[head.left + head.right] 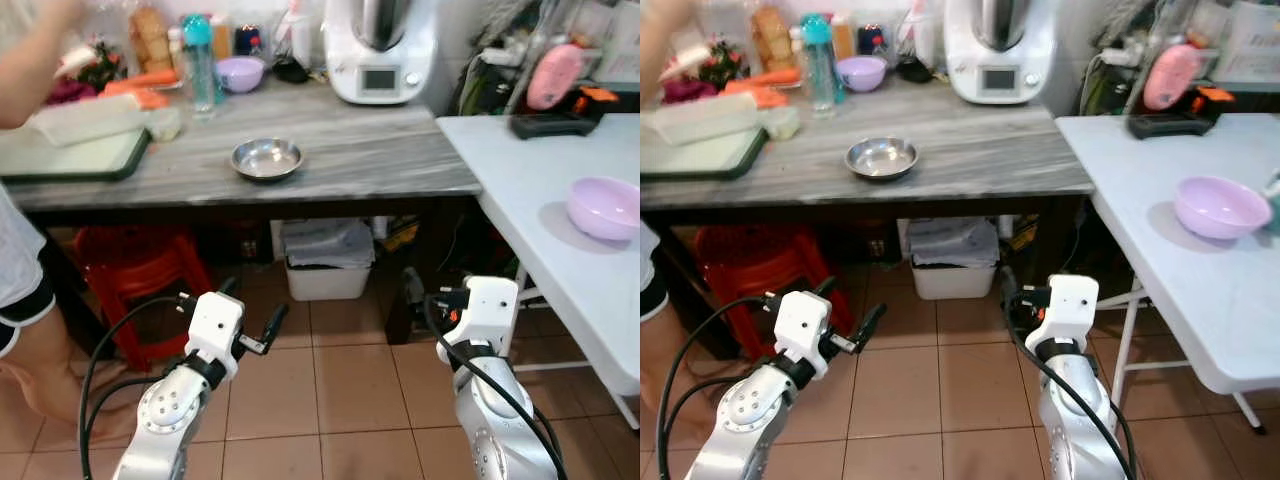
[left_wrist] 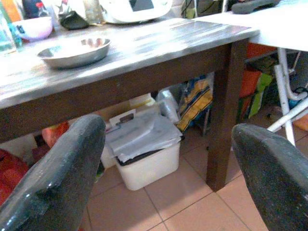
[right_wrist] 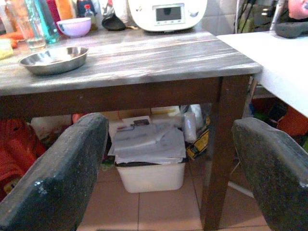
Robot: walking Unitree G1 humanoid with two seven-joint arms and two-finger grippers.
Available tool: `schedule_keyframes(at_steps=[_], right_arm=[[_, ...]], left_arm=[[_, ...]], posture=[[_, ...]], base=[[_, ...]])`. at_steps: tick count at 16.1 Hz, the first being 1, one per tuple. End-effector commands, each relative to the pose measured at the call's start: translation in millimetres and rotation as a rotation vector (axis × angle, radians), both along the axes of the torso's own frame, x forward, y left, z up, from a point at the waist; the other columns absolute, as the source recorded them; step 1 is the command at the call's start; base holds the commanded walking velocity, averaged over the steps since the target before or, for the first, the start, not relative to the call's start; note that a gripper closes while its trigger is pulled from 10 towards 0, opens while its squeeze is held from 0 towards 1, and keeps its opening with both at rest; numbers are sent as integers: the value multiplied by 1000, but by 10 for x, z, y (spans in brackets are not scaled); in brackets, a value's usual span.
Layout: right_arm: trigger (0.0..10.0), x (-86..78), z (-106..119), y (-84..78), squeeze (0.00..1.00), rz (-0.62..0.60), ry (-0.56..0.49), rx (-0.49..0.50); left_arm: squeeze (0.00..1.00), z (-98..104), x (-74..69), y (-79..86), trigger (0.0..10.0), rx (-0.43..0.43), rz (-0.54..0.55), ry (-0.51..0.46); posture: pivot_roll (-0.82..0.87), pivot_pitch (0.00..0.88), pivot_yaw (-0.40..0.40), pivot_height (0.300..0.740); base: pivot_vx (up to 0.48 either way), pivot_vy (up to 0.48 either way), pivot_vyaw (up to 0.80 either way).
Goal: Setting the table
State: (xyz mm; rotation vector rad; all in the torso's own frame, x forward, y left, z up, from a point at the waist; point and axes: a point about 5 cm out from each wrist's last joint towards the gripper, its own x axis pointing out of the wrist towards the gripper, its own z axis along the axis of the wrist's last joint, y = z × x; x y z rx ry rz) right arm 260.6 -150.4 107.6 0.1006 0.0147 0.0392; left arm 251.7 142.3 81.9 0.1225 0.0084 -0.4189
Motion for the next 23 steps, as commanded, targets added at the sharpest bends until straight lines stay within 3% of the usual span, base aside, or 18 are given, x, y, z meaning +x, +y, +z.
schedule_keyframes(at_steps=[1,23], right_arm=[[10000,9,13,-33,0,-4,-3,-4],[10000,35,44,11,0,32,-30,0]], left_arm=[[0,-8,-11,-26,10000,-6,-4,6],[0,-8,55,-39,10000,-8,-15,2]], posture=[[42,0,18,740],[47,0,18,740]], base=[[0,-255,0],[0,-293,20]])
